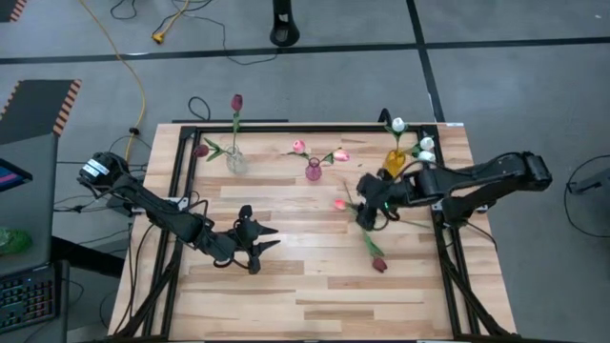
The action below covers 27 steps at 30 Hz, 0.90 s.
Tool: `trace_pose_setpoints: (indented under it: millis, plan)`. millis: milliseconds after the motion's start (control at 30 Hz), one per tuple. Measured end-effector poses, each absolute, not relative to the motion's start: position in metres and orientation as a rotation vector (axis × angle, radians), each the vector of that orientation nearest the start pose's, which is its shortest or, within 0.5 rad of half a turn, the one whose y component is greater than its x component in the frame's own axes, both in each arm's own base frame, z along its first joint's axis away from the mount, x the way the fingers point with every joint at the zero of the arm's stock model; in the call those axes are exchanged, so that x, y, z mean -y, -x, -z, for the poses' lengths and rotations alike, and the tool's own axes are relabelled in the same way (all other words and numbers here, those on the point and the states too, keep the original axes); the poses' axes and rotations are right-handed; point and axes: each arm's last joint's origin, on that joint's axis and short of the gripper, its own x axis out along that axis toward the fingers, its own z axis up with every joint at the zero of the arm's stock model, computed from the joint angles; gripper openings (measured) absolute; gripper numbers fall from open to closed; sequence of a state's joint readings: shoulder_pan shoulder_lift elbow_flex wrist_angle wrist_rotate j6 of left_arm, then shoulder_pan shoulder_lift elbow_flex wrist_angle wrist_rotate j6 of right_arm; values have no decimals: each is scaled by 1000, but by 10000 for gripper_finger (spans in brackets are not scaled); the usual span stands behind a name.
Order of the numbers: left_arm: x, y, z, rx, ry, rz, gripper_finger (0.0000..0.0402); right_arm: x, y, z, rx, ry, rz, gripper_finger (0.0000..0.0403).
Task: Sort flowers into vase by color
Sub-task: Put the red flower into the transparent vase
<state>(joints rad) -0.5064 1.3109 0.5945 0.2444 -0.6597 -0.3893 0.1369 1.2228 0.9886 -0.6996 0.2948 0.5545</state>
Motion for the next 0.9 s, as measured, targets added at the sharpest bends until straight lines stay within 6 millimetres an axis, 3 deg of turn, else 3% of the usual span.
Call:
trace_pose_setpoints:
  millis: [200,433,900]
  plan:
    - [109,-233,-202,-357,124,-223,119,-49,-231,-255,-1032,-432,461,244]
    - [109,-233,-202,-357,124,-222,119,-73,-241,-226,-1133,-456,526,244]
    - [109,-233,-202,-358,124,-221,119,-89,-266,-166,-1330,-426,568,244]
